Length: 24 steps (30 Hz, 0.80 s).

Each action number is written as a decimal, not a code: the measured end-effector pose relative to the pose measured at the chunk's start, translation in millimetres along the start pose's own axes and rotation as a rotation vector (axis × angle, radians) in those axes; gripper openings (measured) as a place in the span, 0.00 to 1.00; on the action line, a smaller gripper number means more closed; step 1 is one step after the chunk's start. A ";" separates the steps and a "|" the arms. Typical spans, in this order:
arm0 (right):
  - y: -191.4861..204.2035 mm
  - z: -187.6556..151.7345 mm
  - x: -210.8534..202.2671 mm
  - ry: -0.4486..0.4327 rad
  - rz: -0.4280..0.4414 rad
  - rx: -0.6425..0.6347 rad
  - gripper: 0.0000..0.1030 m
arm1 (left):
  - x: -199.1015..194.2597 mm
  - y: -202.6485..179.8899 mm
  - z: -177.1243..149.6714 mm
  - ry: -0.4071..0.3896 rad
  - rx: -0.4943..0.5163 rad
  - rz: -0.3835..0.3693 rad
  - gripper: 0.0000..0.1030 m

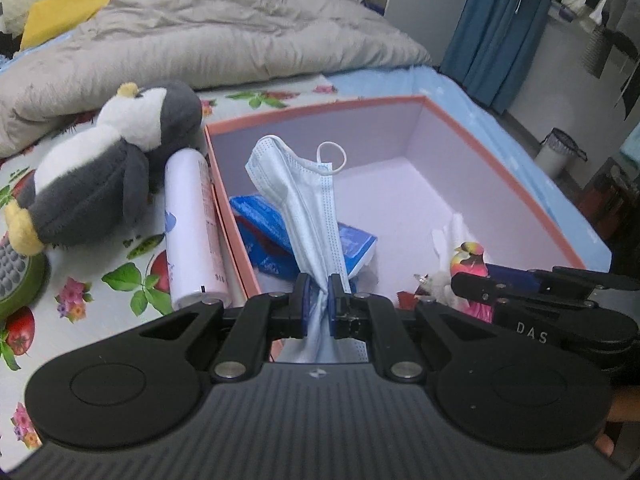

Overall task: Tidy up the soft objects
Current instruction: 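Open both tools to drop the mask and pink toy into the box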

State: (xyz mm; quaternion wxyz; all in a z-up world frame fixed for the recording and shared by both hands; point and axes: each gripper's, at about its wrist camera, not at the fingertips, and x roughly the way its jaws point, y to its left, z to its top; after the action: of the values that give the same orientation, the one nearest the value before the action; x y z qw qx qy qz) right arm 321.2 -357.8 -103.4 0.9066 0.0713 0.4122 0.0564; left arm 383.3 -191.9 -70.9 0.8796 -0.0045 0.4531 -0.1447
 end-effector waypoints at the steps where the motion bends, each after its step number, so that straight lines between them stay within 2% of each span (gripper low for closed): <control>1: -0.4 -0.9 1.4 0.003 -0.002 0.001 0.30 | 2.4 0.3 -0.7 0.006 0.001 -0.001 0.10; 8: -1.2 -2.4 9.1 0.028 0.009 0.015 0.32 | 8.9 3.2 -7.6 0.029 0.009 -0.010 0.11; 10: -1.1 -0.2 9.2 0.036 0.030 0.022 0.34 | 5.4 4.9 -7.6 0.031 0.001 -0.015 0.21; 11: -0.4 0.8 7.6 0.035 0.032 0.021 0.39 | 3.3 5.4 -7.2 0.032 -0.001 -0.018 0.37; 12: 1.0 1.8 5.0 0.030 0.027 0.019 0.43 | -0.4 6.2 -6.5 0.023 -0.006 -0.017 0.48; 17: 4.1 6.7 -15.4 -0.008 0.024 0.024 0.45 | -28.6 2.1 -0.4 -0.040 0.017 -0.020 0.49; 24: 13.6 19.6 -70.9 -0.123 0.019 0.029 0.45 | -80.0 -5.5 4.3 -0.107 0.041 -0.045 0.49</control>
State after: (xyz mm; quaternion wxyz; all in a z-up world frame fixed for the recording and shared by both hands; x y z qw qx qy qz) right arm 289.1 -357.5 -35.8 0.9284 0.0918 0.3560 0.0543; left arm 341.5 -177.0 -4.0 0.8990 -0.0041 0.4023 -0.1732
